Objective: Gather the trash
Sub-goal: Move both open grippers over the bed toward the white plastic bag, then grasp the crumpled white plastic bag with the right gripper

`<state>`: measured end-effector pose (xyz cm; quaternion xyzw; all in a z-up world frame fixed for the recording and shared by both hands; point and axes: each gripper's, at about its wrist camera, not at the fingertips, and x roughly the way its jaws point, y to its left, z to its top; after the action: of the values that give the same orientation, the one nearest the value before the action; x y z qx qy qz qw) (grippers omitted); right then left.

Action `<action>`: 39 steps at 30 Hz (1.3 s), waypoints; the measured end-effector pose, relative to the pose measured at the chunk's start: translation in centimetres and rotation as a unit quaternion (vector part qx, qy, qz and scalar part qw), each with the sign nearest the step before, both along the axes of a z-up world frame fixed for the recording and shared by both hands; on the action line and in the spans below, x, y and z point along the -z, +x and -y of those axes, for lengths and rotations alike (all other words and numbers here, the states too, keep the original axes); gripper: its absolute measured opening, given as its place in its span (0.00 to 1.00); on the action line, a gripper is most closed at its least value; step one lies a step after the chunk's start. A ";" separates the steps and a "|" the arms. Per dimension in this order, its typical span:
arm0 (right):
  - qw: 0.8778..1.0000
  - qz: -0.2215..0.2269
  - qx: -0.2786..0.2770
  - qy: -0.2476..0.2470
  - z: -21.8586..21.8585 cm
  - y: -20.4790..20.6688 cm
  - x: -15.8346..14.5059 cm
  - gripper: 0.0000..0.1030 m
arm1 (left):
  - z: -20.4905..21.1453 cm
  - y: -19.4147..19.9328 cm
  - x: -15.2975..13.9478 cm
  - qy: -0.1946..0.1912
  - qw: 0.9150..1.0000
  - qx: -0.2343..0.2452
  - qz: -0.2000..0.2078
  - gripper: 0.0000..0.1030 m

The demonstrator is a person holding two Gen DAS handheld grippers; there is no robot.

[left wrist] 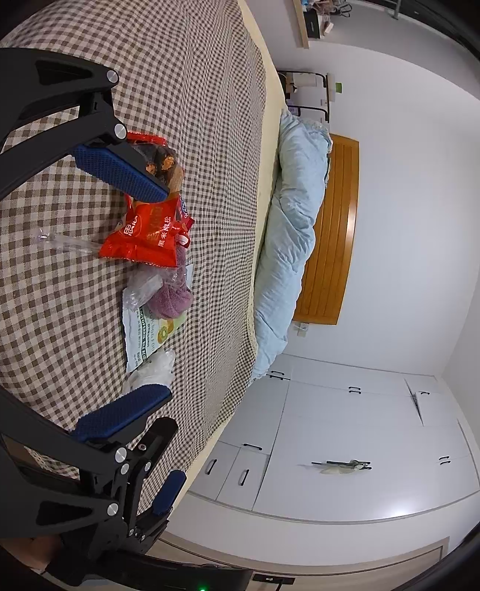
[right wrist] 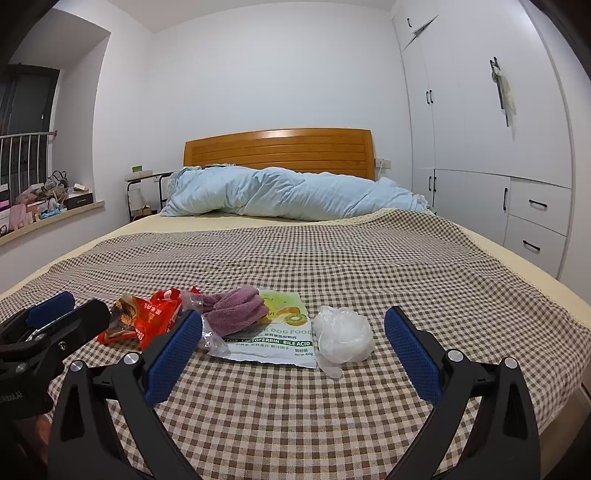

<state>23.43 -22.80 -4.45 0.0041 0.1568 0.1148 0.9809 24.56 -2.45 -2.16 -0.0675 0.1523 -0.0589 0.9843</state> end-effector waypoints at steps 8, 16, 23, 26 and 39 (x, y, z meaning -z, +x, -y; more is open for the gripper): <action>0.999 -0.011 0.031 0.044 1.8 0.4 0.0 0.92 | -0.1 -0.1 0.0 0.004 1.000 0.001 -0.002 0.93; 0.989 -0.065 0.108 0.073 3.5 1.8 0.7 0.92 | -0.5 0.5 0.6 0.010 1.000 0.009 -0.027 0.93; 0.987 -0.033 0.158 0.010 2.6 2.2 0.0 0.92 | -1.6 1.0 0.9 0.005 0.999 0.013 -0.046 0.93; 0.990 -0.048 0.129 -0.009 2.0 4.0 0.5 0.92 | -1.9 1.2 0.8 0.016 0.999 0.006 -0.045 0.93; 0.980 -0.151 0.129 -0.030 2.1 12.2 5.9 0.92 | -4.0 4.2 1.2 -0.031 0.997 -0.005 -0.077 0.93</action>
<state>35.66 -24.90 -10.30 0.0123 0.3047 -0.0190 0.9522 28.76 1.59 -3.33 -0.1027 0.2257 -0.0532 0.9673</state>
